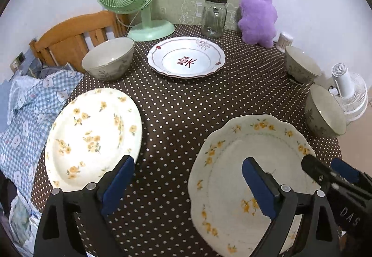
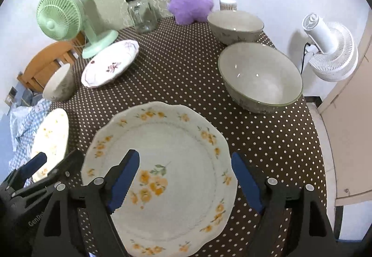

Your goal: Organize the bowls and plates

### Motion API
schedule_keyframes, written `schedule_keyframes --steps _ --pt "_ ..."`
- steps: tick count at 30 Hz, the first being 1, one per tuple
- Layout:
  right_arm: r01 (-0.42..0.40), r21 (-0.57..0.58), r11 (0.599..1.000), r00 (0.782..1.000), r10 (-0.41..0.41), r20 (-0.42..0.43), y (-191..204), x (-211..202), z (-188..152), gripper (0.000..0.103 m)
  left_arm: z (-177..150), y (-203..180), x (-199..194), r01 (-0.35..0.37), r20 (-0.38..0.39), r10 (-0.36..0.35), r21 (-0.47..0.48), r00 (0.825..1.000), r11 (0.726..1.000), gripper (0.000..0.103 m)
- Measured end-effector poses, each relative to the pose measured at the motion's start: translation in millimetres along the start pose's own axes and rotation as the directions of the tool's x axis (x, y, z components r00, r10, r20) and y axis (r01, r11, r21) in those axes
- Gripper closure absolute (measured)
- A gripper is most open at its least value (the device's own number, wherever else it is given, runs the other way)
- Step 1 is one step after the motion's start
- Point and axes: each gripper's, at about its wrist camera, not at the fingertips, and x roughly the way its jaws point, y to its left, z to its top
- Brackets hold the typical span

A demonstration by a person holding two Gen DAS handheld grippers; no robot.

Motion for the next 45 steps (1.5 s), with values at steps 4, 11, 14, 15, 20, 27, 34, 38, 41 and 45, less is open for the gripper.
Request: schedule_keyframes --steps 4,11,14,15,20,27,34,38,41,45 --pt "-0.002 0.019 1.0 1.0 0.002 0.025 12.7 -11.8 -3.6 0.019 -0.2 13.7 -6.8 0.02 0.011 -0.02 0.017 1.0 1.0 0.008" --pt "0.032 0.054 0.998 0.998 -0.035 0.055 45.2 -26.2 -11.2 0.019 3.2 40.6 -16.2 0.056 0.029 -0.058 0.061 0.998 0.997 0.008" --pt "0.041 0.066 0.997 0.996 -0.046 0.072 59.2 -31.1 -13.1 0.019 5.7 54.0 -19.5 0.067 0.034 -0.07 0.086 0.997 0.994 0.008" --pt "0.044 0.071 0.997 0.996 -0.05 0.077 65.6 -32.6 -14.0 0.019 6.9 59.3 -20.2 0.071 0.036 -0.074 0.094 0.997 0.993 0.008" --pt "0.052 0.092 0.994 0.994 -0.061 0.094 95.2 -36.0 -18.6 0.019 11.6 86.7 -22.1 0.078 0.043 -0.083 0.114 0.996 0.99 0.008" --pt "0.074 0.104 0.992 0.992 -0.084 0.096 139.6 -35.4 -26.7 0.019 12.6 124.1 -20.5 0.09 0.044 -0.097 0.126 0.994 0.988 0.009" --pt "0.08 0.09 0.993 0.991 -0.089 0.104 175.9 -31.3 -28.9 0.019 19.4 156.2 -19.5 0.092 0.062 -0.1 0.127 0.993 0.988 0.01" --pt "0.074 0.077 0.994 0.991 -0.081 0.102 194.1 -25.2 -28.6 0.019 23.7 171.8 -17.7 0.089 0.071 -0.099 0.132 0.993 0.987 0.011" --pt "0.069 0.065 0.995 0.993 -0.075 0.094 208.1 -19.3 -28.2 0.019 27.3 182.3 -14.8 0.086 0.074 -0.096 0.125 0.993 0.988 0.012" --pt "0.067 0.054 0.996 0.993 -0.072 0.09 222.2 -11.9 -27.1 0.019 28.3 194.3 -7.5 0.081 0.065 -0.088 0.111 0.994 0.991 0.013"
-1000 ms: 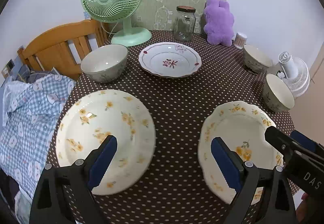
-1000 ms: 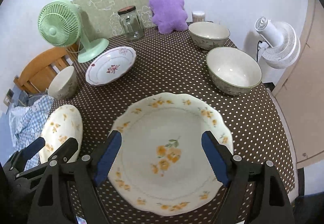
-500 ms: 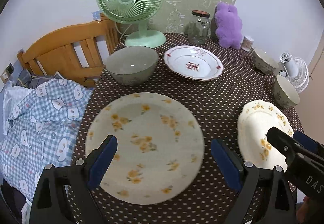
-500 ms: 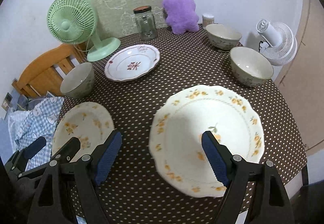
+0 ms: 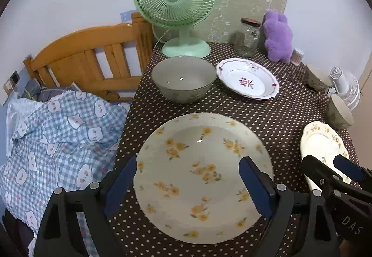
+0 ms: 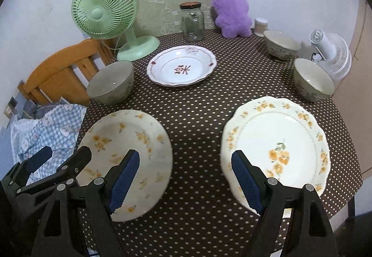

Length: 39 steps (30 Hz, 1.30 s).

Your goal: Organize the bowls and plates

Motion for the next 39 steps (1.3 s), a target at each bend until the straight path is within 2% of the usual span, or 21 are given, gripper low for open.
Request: schedule_keyframes --steps 19,29,39 --pt "0.011 -0.015 1.0 0.994 -0.013 -0.105 39.0 62.9 -5.0 0.02 -14.9 38.5 55.3 -0.029 -0.113 0.028 -0.01 0.993 1.0 0.019" --pt "0.006 -0.04 0.999 0.986 -0.013 -0.168 53.3 100.1 -6.0 0.02 -16.3 48.0 83.9 -0.053 -0.178 0.048 -0.025 0.983 0.998 0.029" --pt "0.015 -0.043 0.999 0.977 -0.024 -0.213 59.1 124.6 -2.2 0.027 -8.0 50.0 102.4 -0.02 -0.194 0.016 -0.02 0.981 1.0 0.034"
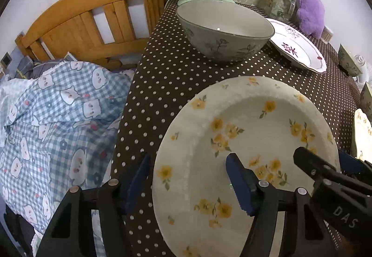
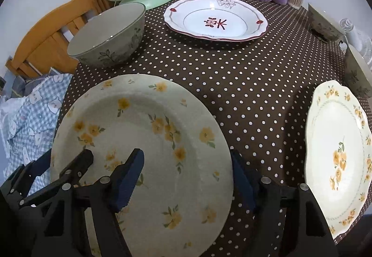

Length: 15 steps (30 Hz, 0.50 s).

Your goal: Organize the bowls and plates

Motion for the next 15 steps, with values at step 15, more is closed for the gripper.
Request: schedule_keyframes --steps 15 --pt "0.01 0.009 1.0 0.998 -0.01 -0.057 -5.4 8.2 4.1 0.034 4.6 -9.4 -5.3 0.047 -0.022 -0.047 0.017 0.999 0.999 0.039"
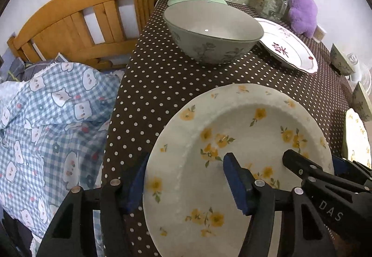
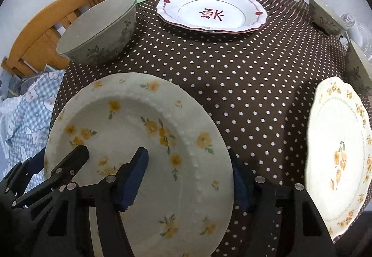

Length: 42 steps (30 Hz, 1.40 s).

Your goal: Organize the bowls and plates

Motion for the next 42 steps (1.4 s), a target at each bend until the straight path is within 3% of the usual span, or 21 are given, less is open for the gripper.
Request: schedule_keyframes --steps 6,19,34,42 --pt "-0.01 0.009 1.0 1.0 0.01 -0.016 -12.5 -12.4 -5.8 0.037 -2.7 -10.3 -14.4 0.002 0.007 -0.002 -0.015 1.0 1.0 0.039" --pt "-0.022 0.016 1.0 0.998 0.02 0.067 -54.2 -63.1 -11.2 0.037 -8.8 -54.9 -53.1 0.004 0.073 -0.005 0.021 0.997 1.0 0.039" --pt "-0.011 0.091 0.996 0.993 0.0 0.114 -142.7 -98.5 -22.2 0.037 -16.5 -139.7 -72.5 0.04 0.09 -0.046 0.068 0.995 0.997 0.039" --pt "0.005 0.127 0.992 0.994 -0.019 0.109 -191.3 -104.4 -25.0 0.037 -19.3 -186.4 -66.1 0.059 0.063 -0.065 0.098 0.996 0.993 0.039"
